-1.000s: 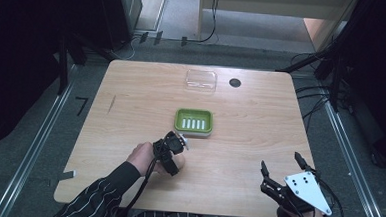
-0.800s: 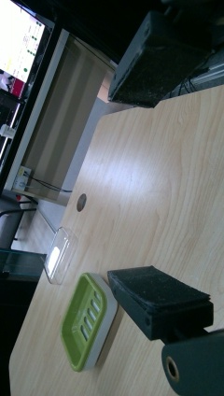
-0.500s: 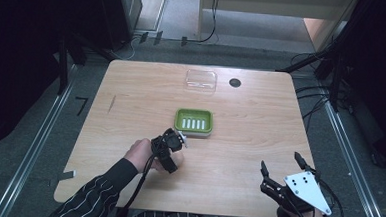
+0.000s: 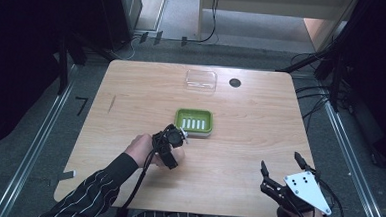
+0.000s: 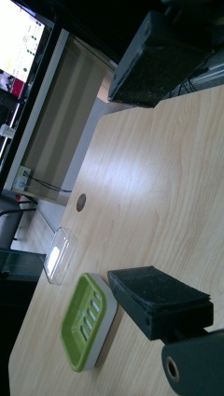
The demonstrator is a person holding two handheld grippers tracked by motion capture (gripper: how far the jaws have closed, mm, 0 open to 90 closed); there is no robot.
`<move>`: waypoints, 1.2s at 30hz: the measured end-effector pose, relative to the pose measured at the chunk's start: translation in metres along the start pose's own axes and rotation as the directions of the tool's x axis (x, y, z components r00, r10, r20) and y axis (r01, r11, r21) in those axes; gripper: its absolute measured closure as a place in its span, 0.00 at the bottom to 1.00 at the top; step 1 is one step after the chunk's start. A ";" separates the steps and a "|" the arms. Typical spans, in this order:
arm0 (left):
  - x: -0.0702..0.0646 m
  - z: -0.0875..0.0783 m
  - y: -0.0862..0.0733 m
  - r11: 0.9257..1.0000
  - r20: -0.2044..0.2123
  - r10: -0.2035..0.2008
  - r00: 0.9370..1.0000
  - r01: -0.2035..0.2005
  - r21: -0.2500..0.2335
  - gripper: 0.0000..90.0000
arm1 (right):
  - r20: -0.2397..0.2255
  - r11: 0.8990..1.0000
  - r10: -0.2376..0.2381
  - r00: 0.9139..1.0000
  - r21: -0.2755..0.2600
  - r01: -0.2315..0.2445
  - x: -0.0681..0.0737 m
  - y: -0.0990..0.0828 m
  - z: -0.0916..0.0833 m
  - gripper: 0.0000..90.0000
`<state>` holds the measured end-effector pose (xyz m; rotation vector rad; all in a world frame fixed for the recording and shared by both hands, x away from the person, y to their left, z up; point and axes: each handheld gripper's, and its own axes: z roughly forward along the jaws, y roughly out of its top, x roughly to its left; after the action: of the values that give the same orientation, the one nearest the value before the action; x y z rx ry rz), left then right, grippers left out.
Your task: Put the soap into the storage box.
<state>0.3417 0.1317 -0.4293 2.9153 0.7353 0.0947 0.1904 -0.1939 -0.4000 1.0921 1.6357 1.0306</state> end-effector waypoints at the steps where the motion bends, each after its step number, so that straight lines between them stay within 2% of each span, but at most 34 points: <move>1: 0.001 -0.001 0.001 1.000 -0.002 0.003 1.000 -0.003 0.003 0.37 | 0.001 1.000 0.001 1.000 0.000 -0.001 0.000 0.000 0.000 0.15; 5: 0.003 -0.004 0.003 1.000 -0.002 0.013 1.000 -0.013 -0.004 0.37 | 0.002 1.000 0.001 1.000 0.000 -0.001 0.000 0.000 0.000 0.15; 16: 0.008 -0.007 0.010 0.998 -0.007 0.060 0.998 -0.060 0.016 0.37 | 0.001 1.000 0.001 1.000 0.001 -0.001 0.000 0.000 0.000 0.15; 22: 0.009 -0.010 0.014 0.997 -0.007 0.074 0.997 -0.074 0.005 0.37 | 0.001 1.000 0.000 1.000 0.000 0.000 0.000 0.000 0.000 0.15; 36: 0.012 -0.017 0.024 0.992 -0.005 0.129 0.992 -0.129 -0.003 0.37 | 0.002 1.000 0.001 1.000 0.003 -0.001 0.000 0.000 0.000 0.15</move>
<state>0.3616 0.1181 -0.4083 2.9582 0.5464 0.1164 0.1909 -0.1940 -0.4002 1.0957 1.6351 1.0277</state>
